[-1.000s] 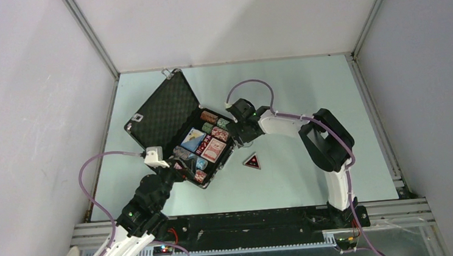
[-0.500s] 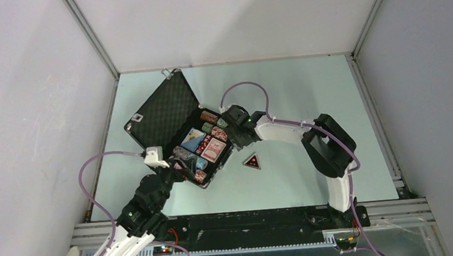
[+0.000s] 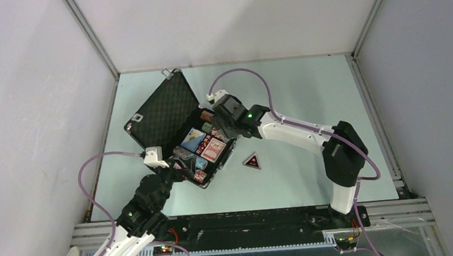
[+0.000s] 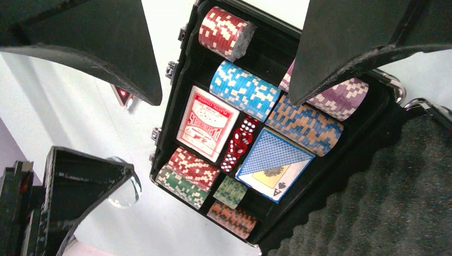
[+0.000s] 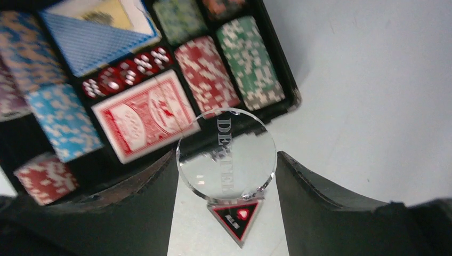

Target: Pack up texas hold em set

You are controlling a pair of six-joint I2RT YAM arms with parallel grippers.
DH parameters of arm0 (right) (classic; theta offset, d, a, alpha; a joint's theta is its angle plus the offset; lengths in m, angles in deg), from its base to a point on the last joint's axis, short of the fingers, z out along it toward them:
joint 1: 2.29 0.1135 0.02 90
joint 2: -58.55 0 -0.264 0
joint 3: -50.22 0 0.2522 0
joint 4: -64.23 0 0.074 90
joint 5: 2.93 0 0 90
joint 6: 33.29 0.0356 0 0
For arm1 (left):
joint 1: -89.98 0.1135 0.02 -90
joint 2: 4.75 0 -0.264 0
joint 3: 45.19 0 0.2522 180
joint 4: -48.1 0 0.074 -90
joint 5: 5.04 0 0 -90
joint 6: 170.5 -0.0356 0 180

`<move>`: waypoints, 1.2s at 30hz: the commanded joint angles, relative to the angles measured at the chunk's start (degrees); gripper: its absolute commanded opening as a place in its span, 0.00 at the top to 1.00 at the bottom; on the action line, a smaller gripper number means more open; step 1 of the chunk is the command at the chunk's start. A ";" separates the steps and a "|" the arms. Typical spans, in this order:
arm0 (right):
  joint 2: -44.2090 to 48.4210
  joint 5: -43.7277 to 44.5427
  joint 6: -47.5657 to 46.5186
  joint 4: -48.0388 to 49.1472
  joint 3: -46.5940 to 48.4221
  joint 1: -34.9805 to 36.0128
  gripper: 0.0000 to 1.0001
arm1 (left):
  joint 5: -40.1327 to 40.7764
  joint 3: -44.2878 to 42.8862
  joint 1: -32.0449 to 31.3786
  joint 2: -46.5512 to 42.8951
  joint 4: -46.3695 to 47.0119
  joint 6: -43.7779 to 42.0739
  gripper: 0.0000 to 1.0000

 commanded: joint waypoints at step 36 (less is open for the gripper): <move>-5.42 -2.79 3.86 9.64 5.23 5.35 0.01 | 19.85 -0.69 0.39 -4.57 -5.76 8.79 0.06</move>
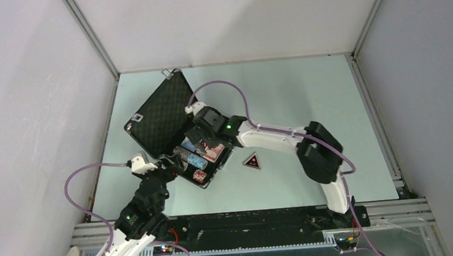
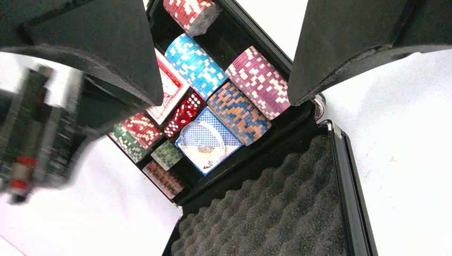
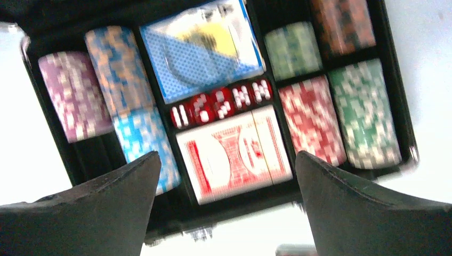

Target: Pack up texas hold em set

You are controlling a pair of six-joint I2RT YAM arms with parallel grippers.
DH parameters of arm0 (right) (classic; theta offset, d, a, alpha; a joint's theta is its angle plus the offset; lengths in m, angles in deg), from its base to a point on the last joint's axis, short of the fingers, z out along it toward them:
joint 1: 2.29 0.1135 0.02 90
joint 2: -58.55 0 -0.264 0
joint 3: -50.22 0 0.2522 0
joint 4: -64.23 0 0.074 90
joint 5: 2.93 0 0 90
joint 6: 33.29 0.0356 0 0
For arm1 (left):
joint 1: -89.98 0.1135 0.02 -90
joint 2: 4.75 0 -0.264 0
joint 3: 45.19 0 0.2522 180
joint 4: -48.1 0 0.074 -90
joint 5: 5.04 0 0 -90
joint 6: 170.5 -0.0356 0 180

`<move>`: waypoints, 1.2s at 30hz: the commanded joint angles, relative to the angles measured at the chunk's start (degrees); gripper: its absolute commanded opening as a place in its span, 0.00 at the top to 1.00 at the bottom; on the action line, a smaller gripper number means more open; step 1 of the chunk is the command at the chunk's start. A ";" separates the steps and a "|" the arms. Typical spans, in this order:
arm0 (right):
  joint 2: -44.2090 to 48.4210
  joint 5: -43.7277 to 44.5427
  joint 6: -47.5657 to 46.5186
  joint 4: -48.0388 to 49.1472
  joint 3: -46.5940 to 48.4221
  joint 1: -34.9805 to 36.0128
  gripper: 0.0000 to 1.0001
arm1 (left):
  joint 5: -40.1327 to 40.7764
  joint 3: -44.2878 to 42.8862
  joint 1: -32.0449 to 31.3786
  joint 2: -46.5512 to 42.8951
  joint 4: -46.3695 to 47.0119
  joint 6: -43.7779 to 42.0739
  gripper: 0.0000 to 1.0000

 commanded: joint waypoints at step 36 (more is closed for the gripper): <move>16.43 7.22 27.21 -2.87 -32.93 -4.33 0.14 | -9.63 0.77 0.40 1.48 8.35 -4.52 0.06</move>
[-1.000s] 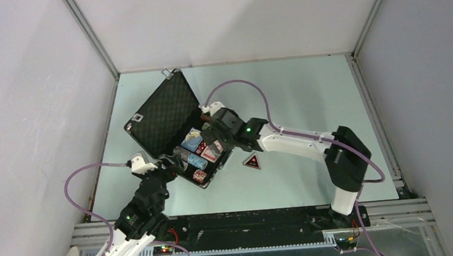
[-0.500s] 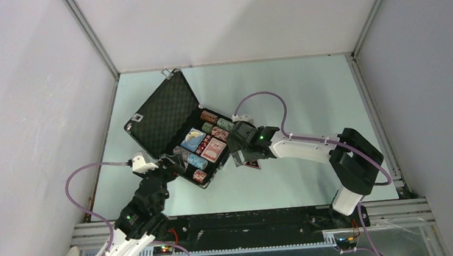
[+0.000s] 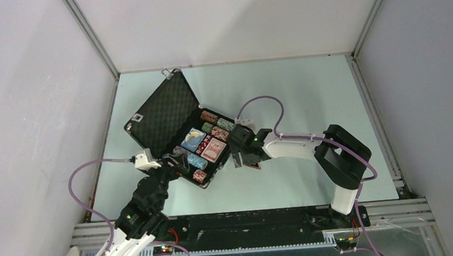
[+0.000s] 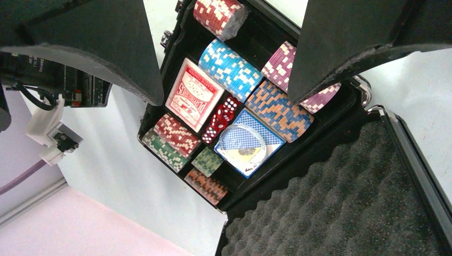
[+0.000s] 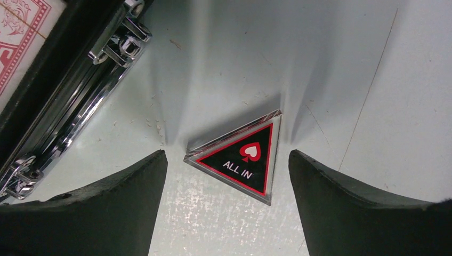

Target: Pack up texas hold em set

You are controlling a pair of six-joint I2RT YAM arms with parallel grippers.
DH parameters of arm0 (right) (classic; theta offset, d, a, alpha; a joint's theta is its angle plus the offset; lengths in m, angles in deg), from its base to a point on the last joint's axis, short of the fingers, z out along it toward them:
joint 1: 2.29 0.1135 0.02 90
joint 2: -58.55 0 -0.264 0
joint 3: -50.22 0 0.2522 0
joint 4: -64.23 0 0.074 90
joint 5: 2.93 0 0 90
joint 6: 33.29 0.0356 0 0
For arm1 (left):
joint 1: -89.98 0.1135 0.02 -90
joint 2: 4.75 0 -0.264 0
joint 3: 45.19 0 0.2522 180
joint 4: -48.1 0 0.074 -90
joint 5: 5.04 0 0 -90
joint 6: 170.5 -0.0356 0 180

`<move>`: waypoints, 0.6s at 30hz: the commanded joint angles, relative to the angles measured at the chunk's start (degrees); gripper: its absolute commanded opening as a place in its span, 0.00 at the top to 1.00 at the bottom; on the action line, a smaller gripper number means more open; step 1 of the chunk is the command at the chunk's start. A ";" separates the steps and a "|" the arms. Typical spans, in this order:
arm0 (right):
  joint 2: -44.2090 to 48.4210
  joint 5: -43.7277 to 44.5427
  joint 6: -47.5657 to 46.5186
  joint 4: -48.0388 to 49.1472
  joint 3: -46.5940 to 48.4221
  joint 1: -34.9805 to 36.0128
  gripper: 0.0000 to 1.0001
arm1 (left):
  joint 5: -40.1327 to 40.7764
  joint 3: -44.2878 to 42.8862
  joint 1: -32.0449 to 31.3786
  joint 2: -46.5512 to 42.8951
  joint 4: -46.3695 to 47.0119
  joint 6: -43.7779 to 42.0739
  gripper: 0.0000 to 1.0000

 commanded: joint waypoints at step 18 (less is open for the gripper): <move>-1.27 0.82 0.73 -1.33 0.55 0.17 0.31 | -8.15 1.88 0.36 -0.54 6.59 -3.80 0.00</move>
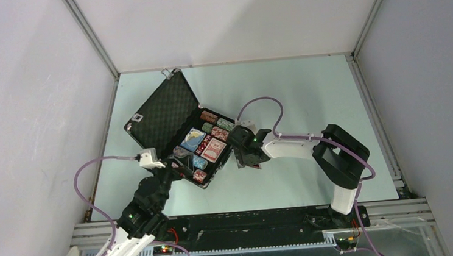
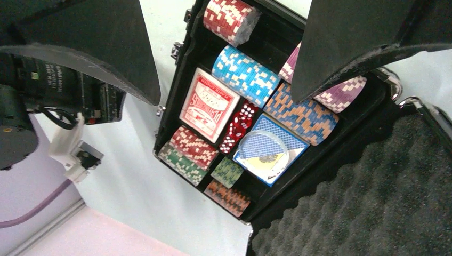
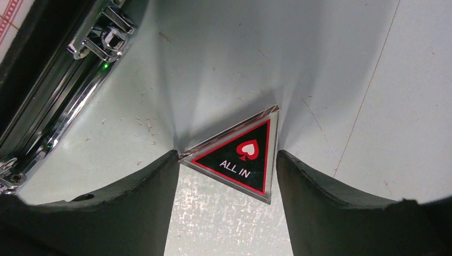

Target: Pack up texas hold em set

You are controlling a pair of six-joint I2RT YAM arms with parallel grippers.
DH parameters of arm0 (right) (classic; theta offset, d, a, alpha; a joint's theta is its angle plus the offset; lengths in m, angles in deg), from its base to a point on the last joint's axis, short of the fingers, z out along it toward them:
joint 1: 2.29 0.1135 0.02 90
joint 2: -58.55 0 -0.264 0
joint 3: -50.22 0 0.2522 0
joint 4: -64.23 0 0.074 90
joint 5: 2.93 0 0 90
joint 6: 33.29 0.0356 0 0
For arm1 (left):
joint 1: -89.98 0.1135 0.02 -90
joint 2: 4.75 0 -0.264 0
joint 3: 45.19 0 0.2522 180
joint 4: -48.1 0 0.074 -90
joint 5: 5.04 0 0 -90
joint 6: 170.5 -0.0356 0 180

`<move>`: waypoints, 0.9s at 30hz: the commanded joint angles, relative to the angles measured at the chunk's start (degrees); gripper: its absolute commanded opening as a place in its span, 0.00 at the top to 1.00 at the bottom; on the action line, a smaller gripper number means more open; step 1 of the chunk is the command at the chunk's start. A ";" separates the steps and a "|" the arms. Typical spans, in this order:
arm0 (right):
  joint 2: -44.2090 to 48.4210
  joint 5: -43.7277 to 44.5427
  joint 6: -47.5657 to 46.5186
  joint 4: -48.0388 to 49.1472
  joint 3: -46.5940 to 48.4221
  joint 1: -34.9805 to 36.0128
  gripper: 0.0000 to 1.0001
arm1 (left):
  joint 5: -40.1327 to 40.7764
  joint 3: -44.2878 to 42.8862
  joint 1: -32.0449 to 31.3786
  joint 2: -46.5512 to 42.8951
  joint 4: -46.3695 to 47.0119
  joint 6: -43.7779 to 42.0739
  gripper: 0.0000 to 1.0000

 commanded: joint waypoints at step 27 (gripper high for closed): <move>10.75 -0.59 -10.27 5.60 5.83 2.78 0.50 | -13.23 0.79 0.42 -3.21 4.31 -7.19 0.00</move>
